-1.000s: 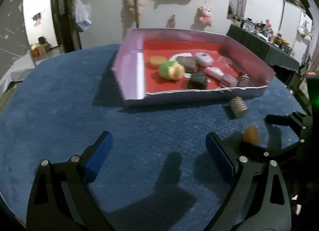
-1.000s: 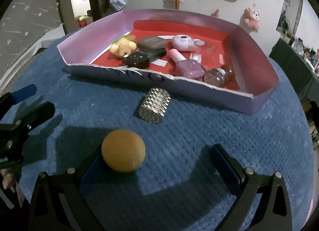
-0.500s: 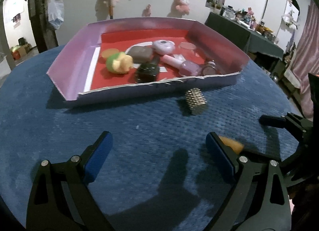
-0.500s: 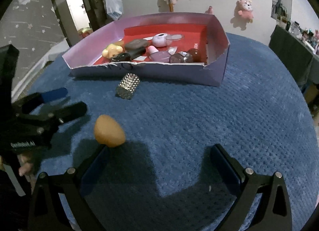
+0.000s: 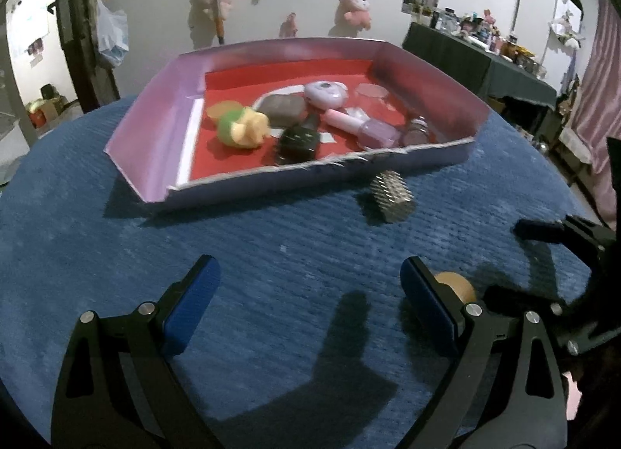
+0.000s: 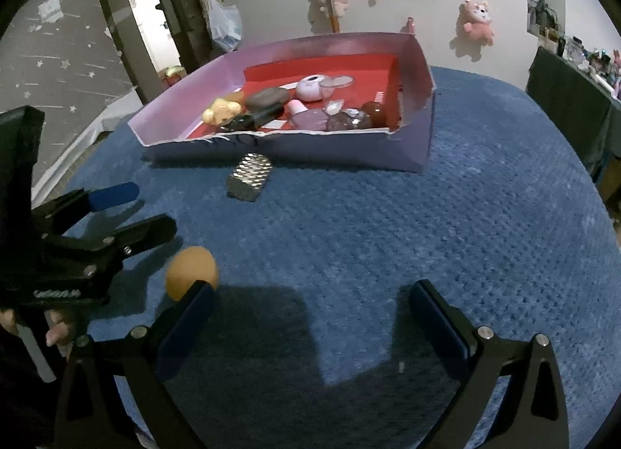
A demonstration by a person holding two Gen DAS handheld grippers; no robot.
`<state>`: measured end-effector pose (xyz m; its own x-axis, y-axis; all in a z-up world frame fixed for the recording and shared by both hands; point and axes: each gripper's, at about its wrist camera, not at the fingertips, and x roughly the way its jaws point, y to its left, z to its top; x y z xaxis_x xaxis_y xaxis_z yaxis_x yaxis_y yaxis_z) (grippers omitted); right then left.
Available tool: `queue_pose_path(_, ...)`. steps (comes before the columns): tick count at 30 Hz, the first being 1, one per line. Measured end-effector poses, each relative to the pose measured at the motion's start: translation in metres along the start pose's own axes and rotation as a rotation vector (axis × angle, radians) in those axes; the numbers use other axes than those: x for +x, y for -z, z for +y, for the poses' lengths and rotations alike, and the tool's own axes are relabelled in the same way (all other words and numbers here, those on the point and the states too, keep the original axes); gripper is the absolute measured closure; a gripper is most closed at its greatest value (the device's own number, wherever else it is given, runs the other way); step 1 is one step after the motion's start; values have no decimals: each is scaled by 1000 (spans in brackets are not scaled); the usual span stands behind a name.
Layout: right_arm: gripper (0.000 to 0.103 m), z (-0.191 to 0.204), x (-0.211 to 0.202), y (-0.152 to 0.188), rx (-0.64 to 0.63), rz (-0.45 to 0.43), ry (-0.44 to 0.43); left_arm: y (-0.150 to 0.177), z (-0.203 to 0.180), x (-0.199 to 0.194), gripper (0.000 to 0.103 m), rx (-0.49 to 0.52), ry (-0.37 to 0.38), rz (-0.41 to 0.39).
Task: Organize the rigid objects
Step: 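Grasp the gold studded cylinder with left tool while right tool grasps the tan sponge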
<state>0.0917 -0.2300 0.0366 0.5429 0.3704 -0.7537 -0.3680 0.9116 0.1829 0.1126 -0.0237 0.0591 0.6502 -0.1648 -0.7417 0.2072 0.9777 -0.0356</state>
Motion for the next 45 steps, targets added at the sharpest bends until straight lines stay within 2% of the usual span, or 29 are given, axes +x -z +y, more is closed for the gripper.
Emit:
queue_pose_path(5, 0, 26, 7, -5, -48, 7, -49, -9, 12, 2, 8, 15, -30, 7)
queue_pose_path(7, 0, 40, 15, -7, -81, 19, -40, -11, 18, 1, 8, 9, -37, 6)
queue_pose_path(9, 0, 54, 26, -9, -123, 45, 14, -12, 23, 0, 8, -2, -36, 2)
queue_pose_path(11, 0, 64, 34, -10, -170, 59, 104, -13, 26, -2, 8, -11, -31, -3)
queue_pose_path(13, 0, 67, 37, -12, -178, 62, 127, -14, 27, -3, 8, -11, -28, -7)
queue_pose_path(18, 0, 36, 29, -20, -130, 36, 235, -17, 21, 0, 8, -11, 3, -3)
queue_pose_path(20, 0, 20, 25, -21, -119, 37, 249, -20, 13, 4, 8, -3, 28, 9)
queue_pose_path(25, 0, -5, 20, -23, -132, 47, 216, -31, -10, 16, 8, 18, 60, 32)
queue_pose_path(31, 0, -5, 11, -20, -197, 28, 171, -44, -29, 30, 8, -5, 82, 72)
queue_pose_path(34, 2, -5, 9, -19, -207, 18, 148, -48, -38, 36, 9, 5, 43, 76)
queue_pose_path(36, 8, -4, 8, -19, -210, 18, 116, -50, -41, 39, 17, 7, 17, 75)
queue_pose_path(39, 13, -3, 11, -20, -215, 20, 87, -51, -40, 44, 26, -10, 24, 92)
queue_pose_path(40, 17, -2, 13, -20, -218, 23, 75, -51, -40, 46, 28, -11, 24, 96)
queue_pose_path(43, 29, 2, 15, -19, -230, 28, 41, -50, -42, 51, 43, -10, 45, 111)
queue_pose_path(44, 32, 4, 16, -18, -238, 28, 33, -50, -43, 53, 54, -11, 72, 117)
queue_pose_path(45, 39, 6, 15, -17, -247, 25, 19, -50, -44, 55, 67, -11, 98, 122)
